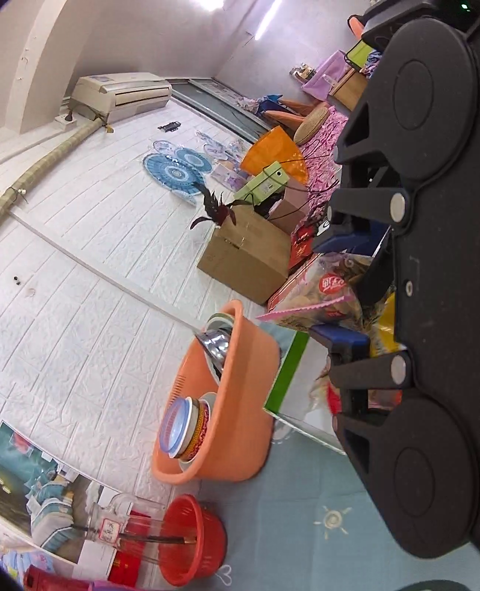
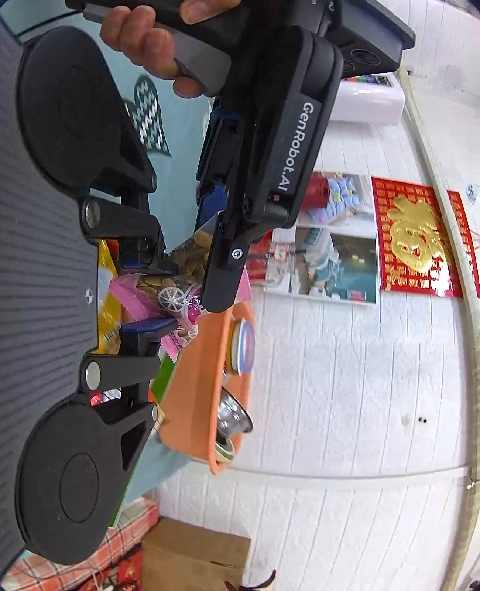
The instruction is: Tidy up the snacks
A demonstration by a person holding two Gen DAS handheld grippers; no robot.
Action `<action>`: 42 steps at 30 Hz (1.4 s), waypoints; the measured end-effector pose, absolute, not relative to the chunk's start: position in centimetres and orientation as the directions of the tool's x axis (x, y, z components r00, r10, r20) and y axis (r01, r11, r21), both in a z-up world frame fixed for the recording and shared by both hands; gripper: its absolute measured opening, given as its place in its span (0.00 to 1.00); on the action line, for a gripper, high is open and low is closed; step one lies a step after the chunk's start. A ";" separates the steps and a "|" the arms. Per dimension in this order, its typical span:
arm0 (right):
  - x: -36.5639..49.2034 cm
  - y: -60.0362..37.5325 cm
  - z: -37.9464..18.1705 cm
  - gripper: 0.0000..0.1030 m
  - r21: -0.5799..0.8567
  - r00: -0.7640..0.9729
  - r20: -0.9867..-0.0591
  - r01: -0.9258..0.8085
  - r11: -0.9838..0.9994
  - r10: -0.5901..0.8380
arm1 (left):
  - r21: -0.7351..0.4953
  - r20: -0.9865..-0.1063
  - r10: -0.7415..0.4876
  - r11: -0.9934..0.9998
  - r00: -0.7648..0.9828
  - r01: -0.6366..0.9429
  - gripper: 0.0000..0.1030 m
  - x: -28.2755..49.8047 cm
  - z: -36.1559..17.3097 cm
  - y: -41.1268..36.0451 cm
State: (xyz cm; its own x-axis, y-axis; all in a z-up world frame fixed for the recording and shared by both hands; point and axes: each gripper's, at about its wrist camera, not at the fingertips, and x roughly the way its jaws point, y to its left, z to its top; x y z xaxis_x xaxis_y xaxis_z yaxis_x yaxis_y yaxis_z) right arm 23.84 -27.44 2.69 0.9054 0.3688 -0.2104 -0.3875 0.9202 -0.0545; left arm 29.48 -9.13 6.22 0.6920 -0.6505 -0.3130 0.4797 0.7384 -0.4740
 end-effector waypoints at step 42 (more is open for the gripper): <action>7.3 -30.1 0.8 1.00 -0.027 0.916 -0.368 -0.179 0.983 0.156 | -0.193 -0.511 -0.282 0.958 0.812 0.211 1.00 9.4 3.1 -7.6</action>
State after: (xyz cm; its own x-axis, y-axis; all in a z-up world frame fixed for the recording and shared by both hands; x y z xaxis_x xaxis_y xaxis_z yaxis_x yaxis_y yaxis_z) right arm 7.34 -30.12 0.78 0.9165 0.1564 -0.3683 -0.1788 0.9835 -0.0274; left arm 9.40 -7.62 3.13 0.8117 -0.2821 -0.5114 0.2112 0.9581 -0.1933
